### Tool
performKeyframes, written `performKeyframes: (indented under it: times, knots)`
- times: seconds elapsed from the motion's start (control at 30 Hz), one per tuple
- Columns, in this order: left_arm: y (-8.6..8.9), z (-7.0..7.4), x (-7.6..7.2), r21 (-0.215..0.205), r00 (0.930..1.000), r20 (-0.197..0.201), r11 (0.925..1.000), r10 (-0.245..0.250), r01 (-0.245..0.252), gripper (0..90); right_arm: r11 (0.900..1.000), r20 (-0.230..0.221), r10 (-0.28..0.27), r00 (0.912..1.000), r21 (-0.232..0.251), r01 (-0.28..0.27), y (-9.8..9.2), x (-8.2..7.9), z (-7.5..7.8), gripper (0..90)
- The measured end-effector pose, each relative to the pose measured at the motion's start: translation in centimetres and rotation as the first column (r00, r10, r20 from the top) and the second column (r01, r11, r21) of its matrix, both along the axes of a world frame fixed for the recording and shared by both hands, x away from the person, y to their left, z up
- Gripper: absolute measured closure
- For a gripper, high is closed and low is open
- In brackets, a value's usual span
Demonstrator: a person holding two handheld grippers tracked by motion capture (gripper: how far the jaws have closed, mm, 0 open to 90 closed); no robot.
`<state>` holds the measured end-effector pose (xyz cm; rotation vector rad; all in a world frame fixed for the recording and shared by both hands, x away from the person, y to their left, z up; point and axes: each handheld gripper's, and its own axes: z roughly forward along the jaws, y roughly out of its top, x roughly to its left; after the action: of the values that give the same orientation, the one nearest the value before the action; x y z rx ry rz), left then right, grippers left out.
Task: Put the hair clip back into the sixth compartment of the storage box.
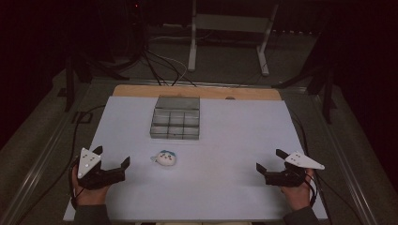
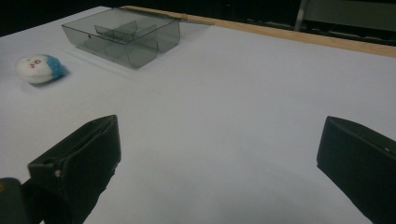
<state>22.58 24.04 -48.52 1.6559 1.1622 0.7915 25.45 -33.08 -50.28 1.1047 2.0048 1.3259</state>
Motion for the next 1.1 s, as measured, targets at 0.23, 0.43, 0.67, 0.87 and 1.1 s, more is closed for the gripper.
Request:
performKeyframes:
  times: [0.23,0.43,0.67,0.87,1.1]
  knots:
    - [-0.1,0.3,0.8,-0.017,0.9991,-0.02,0.9992,-0.037,0.037,0.5,1.0,0.0,-0.011,0.9999,-0.004,0.011,-0.1,0.1,0.0,0.0]
    - [-0.7,0.4,1.7,-0.011,0.9978,-0.031,0.9983,-0.058,0.058,0.5,1.0,0.002,-0.013,0.9999,-0.005,0.013,-0.1,0.2,0.0,0.0]
    - [-1.5,0.4,2.6,0.001,0.9947,-0.045,0.9957,-0.092,0.092,0.5,1.0,0.005,-0.014,0.9999,0.001,0.014,-0.2,0.2,0.0,0.0]
    - [-2.4,0.4,3.5,0.01,0.9928,-0.052,0.994,-0.108,0.109,0.5,1.0,0.006,-0.013,0.9999,0.002,0.013,-0.1,0.2,0.0,0.0]
    - [-3.3,0.3,4.4,-0.002,0.9917,-0.054,0.9931,-0.117,0.117,0.5,1.0,0.007,-0.013,0.9999,0.005,0.013,-0.2,0.3,0.0,0.0]
